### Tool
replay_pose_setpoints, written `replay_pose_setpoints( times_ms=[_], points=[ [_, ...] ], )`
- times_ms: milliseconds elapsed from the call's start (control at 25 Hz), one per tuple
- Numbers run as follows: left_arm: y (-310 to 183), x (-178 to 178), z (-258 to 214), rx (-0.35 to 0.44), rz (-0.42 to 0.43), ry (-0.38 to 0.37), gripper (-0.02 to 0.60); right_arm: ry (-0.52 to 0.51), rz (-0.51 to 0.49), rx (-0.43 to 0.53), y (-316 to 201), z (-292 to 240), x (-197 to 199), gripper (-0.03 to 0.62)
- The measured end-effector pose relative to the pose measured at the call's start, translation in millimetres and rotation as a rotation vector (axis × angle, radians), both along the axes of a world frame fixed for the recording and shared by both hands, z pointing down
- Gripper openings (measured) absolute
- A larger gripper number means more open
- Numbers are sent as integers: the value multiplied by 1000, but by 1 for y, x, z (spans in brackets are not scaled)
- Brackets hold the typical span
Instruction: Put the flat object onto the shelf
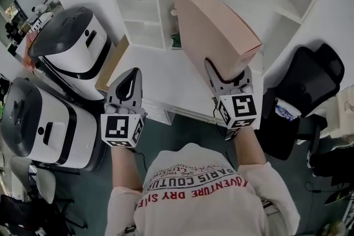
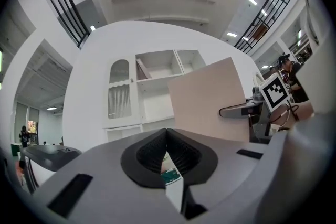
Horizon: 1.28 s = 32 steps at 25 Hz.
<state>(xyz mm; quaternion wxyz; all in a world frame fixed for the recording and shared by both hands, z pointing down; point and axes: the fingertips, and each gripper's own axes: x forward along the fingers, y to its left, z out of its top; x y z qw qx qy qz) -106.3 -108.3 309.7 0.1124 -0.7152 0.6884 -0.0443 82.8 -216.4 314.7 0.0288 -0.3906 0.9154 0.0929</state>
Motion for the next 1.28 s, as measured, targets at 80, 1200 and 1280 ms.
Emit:
replay_pose_setpoints(
  times_ms=[80, 1200, 1280],
  points=[
    [-20, -3, -2, 1, 37, 3, 14, -4, 33, 4, -13, -6, 0, 296],
    [-172, -78, -13, 9, 501, -37, 14, 585, 519, 108, -133, -112, -68, 299],
    [-171, -84, -12, 8, 518, -39, 14, 664, 535, 119, -137, -117, -76, 299]
  ],
)
